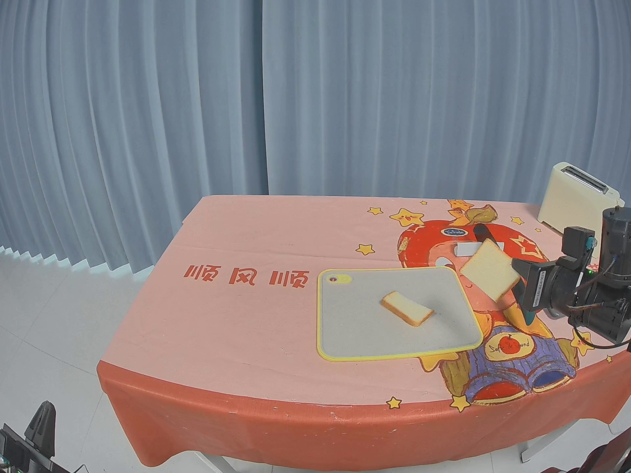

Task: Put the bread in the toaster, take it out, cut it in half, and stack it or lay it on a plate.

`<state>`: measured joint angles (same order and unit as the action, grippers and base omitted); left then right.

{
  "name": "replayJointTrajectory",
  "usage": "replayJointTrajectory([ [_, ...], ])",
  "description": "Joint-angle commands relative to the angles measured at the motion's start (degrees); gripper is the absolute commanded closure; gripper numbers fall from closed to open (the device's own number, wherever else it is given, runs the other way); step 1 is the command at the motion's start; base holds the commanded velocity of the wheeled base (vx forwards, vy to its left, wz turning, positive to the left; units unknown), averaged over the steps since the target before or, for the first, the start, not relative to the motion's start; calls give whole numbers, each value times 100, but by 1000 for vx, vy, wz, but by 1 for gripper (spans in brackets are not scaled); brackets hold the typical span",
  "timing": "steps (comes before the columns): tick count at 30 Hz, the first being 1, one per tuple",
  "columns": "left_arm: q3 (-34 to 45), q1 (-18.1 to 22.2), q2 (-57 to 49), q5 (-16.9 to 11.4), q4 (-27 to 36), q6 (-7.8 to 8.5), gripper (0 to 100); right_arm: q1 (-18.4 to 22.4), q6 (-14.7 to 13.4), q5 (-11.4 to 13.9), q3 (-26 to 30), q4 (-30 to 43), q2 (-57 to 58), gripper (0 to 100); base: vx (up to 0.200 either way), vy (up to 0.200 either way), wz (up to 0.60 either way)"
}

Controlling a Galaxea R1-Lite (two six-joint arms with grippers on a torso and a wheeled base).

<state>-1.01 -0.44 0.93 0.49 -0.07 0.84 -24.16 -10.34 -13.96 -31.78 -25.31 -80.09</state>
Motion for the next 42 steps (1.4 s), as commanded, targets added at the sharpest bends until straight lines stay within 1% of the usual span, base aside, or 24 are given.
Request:
replayJointTrajectory([
  [1,101,0,-14,-5,-1,-5,100,-27,-3,-10,-4,0,-6,100,0,-200,0],
  [5,101,0,-5,4,-1,-14,100,-36,-3,-63,5,8,2,100,0,-200,0],
  [16,101,0,-5,4,-1,-14,100,-54,-12,-63,-4,8,11,100,0,-200,0],
  [24,101,0,-5,4,-1,-14,100,26,-56,-63,-65,-9,29,100,0,-200,0],
  [26,101,0,-5,4,-1,-14,100,78,-65,-98,-74,-9,2,100,0,-200,0],
  [34,101,0,-14,4,-1,-23,100,298,-135,-125,-153,96,-6,100,0,0,0],
  [36,101,0,-14,-5,-1,-23,100,439,-126,-248,-153,96,-50,100,0,0,0],
  [38,101,0,-14,-5,-1,-23,100,439,-126,-371,-135,87,-121,100,0,0,0],
  [42,101,0,-14,-14,-1,-23,100,421,-126,-371,-135,79,-217,100,-200,0,0],
])
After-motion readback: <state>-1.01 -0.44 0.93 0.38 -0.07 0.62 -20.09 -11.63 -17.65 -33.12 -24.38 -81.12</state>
